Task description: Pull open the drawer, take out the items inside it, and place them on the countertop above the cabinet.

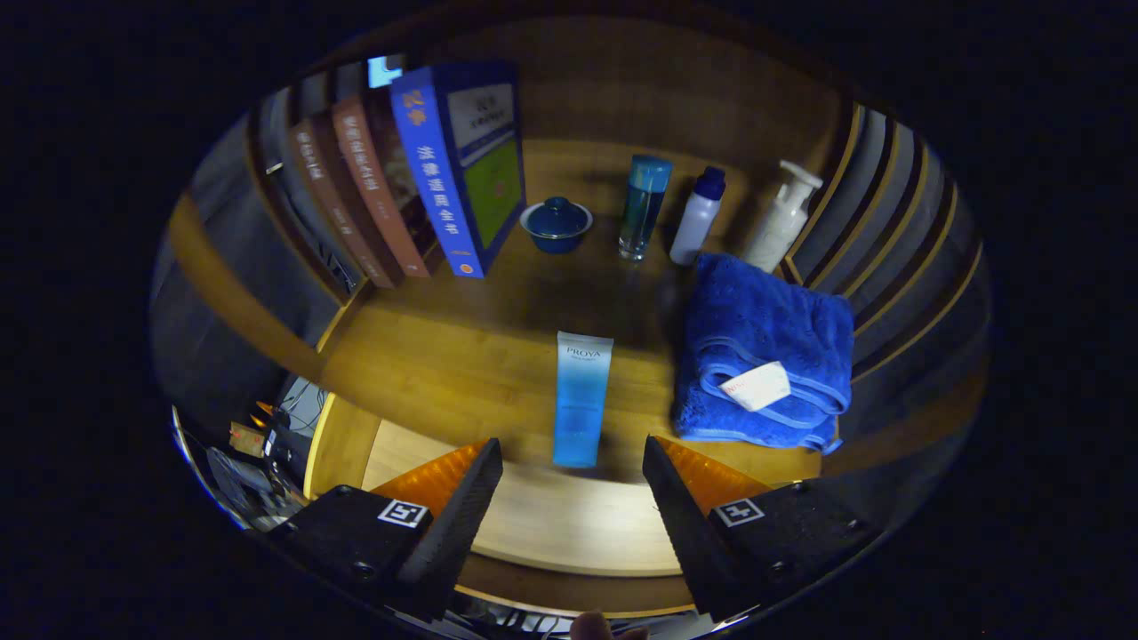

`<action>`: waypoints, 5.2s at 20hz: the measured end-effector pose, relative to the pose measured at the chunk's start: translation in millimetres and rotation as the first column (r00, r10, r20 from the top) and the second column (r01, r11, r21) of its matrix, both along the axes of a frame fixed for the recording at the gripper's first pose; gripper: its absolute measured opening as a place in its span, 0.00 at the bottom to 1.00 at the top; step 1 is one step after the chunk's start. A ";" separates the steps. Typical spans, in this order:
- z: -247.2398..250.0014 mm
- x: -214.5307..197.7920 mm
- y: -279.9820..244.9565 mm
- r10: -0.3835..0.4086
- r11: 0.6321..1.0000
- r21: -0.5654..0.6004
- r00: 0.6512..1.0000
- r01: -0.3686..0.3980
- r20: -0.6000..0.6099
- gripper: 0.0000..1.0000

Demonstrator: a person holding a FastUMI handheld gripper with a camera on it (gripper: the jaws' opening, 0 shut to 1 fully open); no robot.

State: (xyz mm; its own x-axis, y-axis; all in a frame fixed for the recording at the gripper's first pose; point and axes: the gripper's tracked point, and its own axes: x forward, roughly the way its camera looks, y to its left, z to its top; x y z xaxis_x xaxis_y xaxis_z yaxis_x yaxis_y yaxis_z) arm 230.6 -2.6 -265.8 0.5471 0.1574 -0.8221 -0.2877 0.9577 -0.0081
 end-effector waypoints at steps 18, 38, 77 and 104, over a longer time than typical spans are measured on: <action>-1.3 -105.7 15.9 -0.052 0.993 0.119 0.830 -0.018 0.555 1.00; -115.0 -118.3 12.0 -0.232 0.973 0.159 0.689 0.170 0.687 0.99; -123.4 26.5 26.3 -0.238 0.971 0.161 0.759 0.175 0.606 1.00; 170.4 -109.4 72.8 -0.243 0.955 0.297 0.603 0.012 0.760 0.99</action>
State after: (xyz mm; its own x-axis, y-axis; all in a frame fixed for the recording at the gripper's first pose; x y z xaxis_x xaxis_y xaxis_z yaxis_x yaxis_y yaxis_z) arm 121.3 70.2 -95.4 0.9875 0.1571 -0.0136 -0.1560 0.9859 0.0609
